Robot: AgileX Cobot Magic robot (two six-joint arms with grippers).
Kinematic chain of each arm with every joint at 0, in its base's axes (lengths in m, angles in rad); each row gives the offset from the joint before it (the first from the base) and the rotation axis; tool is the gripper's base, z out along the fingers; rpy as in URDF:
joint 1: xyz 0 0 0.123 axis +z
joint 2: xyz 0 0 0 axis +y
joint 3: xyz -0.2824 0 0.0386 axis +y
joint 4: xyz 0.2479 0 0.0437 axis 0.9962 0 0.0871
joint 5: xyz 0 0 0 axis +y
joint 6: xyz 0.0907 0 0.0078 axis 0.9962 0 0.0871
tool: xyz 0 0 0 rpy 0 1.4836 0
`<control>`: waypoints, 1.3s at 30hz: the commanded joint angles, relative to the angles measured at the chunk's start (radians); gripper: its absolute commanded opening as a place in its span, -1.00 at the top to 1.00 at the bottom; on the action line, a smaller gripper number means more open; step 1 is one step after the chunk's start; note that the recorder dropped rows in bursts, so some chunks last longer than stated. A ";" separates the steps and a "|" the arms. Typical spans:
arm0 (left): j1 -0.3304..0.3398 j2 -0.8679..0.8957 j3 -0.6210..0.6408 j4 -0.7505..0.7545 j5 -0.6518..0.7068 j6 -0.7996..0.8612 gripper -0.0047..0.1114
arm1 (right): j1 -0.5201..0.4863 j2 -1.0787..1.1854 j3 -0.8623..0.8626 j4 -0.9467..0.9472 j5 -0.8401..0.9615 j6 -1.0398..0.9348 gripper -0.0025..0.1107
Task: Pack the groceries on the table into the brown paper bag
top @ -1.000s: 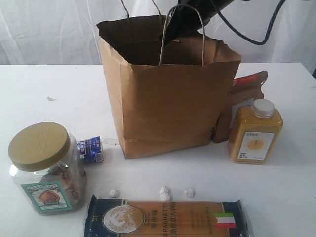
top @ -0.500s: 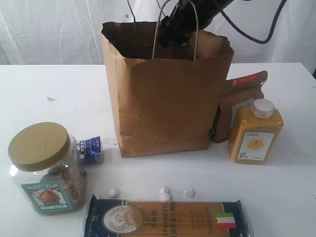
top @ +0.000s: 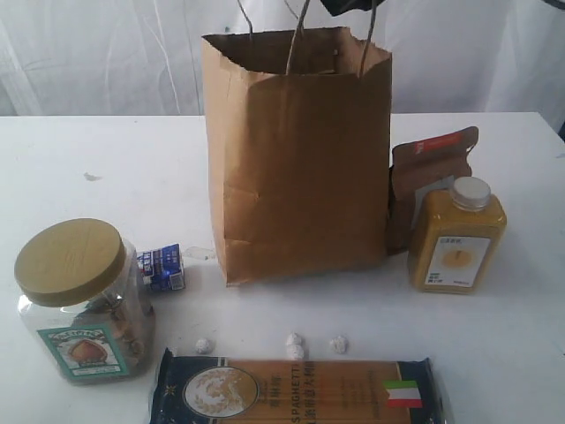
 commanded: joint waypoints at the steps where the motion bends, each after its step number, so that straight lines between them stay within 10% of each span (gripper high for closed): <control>1: 0.002 -0.004 0.007 -0.001 0.002 0.005 0.92 | 0.000 -0.076 -0.007 -0.004 0.037 0.036 -0.36; 39: 0.002 -0.004 0.007 -0.001 0.002 0.005 0.92 | 0.000 -0.099 0.082 -0.002 -0.273 0.036 -0.32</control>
